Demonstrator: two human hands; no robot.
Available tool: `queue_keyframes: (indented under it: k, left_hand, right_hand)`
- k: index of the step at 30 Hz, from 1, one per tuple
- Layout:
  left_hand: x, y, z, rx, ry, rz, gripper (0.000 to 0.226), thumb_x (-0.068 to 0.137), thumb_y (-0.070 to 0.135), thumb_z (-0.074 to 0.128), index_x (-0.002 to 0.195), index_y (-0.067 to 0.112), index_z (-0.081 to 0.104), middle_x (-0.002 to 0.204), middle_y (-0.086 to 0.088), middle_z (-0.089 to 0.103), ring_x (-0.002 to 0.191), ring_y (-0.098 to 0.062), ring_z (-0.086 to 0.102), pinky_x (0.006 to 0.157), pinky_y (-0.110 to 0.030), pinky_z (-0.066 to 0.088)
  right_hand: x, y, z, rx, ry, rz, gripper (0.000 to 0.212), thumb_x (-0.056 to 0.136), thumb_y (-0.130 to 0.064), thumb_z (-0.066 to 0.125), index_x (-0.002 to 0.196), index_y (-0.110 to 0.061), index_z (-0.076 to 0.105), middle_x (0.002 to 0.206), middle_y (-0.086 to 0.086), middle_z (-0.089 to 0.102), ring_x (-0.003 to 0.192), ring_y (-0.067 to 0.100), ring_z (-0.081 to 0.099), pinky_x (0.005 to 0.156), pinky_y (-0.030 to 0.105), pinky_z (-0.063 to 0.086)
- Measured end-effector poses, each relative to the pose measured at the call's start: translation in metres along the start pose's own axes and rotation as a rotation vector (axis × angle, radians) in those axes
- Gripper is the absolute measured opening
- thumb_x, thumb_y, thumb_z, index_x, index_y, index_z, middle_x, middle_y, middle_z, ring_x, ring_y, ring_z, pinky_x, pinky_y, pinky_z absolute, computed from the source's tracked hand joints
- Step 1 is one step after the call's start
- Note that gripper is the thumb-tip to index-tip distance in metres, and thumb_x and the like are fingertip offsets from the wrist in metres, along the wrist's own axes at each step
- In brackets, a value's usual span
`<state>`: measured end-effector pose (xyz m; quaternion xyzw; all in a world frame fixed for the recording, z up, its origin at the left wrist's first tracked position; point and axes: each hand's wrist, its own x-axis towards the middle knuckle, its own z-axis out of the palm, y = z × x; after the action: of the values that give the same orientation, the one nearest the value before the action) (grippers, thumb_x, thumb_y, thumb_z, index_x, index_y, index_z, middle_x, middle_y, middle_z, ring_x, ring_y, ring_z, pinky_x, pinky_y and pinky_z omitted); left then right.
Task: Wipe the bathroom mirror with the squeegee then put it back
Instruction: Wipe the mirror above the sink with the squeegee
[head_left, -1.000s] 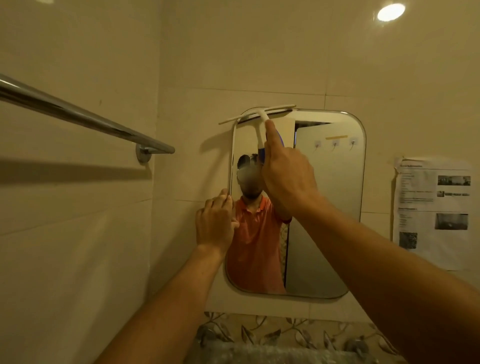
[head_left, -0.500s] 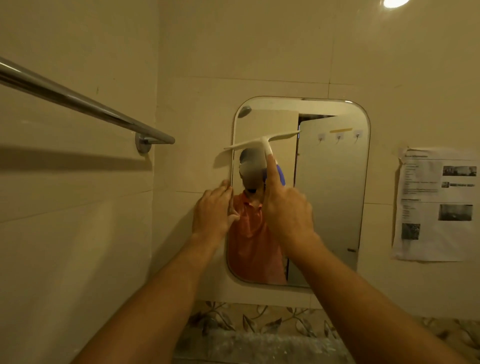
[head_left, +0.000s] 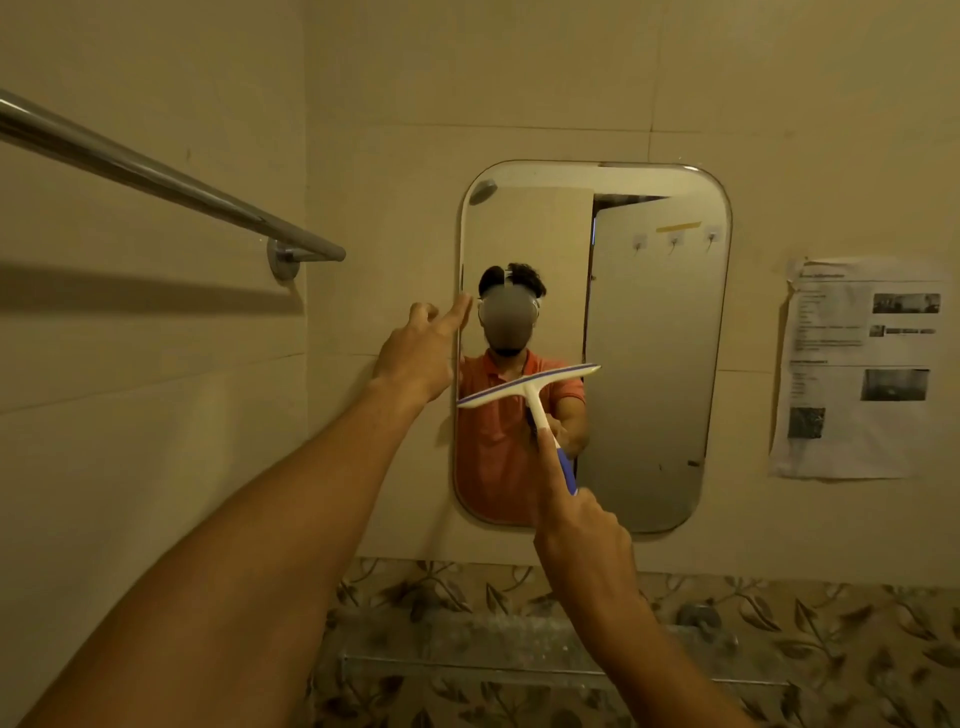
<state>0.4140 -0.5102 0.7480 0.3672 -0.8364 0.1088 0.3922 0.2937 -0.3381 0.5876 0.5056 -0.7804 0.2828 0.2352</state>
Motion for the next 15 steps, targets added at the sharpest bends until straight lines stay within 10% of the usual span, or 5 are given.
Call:
queue_keyframes:
  k: [7,15]
  left_hand:
    - [0.006,0.010,-0.001,0.163,-0.037,-0.026,0.072,0.097,0.021,0.061,0.158,0.032,0.023,0.142,-0.015,0.031,0.109,-0.032,0.058,0.083,-0.036,0.052]
    - [0.006,0.014,0.000,0.185,-0.051,-0.050,0.078,0.093,0.026,0.065,0.158,0.031,0.022,0.139,-0.015,0.030,0.105,-0.032,0.059,0.082,-0.036,0.054]
  right_hand:
    - [-0.007,0.011,-0.025,0.048,-0.008,-0.089,0.079,0.105,-0.031,0.037,0.153,-0.039,-0.026,0.089,-0.003,0.042,0.053,0.001,0.034,0.045,0.013,0.019]
    - [0.124,0.005,-0.137,0.266,0.331,-0.066,0.061,0.109,-0.033,0.036,0.159,-0.035,0.002,0.065,0.003,0.055,0.049,0.020,0.056,0.048,0.045,0.056]
